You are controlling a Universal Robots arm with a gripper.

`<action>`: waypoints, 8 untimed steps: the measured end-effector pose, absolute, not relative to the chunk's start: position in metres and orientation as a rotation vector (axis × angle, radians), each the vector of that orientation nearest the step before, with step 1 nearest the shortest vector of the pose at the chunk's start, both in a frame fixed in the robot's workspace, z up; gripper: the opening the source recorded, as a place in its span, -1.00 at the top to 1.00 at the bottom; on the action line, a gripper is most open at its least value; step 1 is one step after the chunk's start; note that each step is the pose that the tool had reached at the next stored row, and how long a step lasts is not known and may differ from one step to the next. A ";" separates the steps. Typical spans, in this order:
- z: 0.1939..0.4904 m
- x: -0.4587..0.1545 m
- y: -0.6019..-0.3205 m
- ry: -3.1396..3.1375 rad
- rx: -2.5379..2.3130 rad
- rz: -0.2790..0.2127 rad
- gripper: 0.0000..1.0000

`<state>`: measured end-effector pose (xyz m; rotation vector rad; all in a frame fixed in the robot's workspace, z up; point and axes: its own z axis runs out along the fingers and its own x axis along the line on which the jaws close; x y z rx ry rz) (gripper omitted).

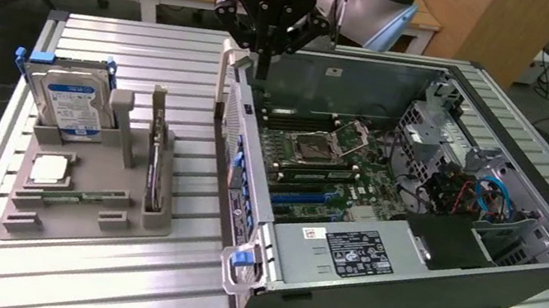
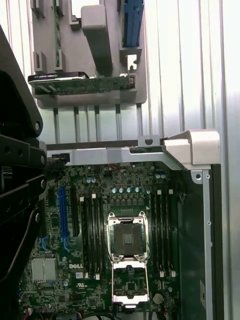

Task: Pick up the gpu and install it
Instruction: 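Reach for the gpu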

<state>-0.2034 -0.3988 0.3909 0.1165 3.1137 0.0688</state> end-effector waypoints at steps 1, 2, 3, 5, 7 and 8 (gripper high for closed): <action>0.391 -0.206 -0.399 3.114 0.117 0.069 0.79; 0.391 -0.208 -0.399 3.114 0.116 0.069 0.79; 0.391 -0.210 -0.399 3.114 0.117 0.069 0.79; 0.391 -0.215 -0.399 3.114 0.117 0.069 0.79; 0.390 -0.219 -0.399 3.114 0.117 0.069 0.79; 0.390 -0.221 -0.399 3.114 0.117 0.069 0.79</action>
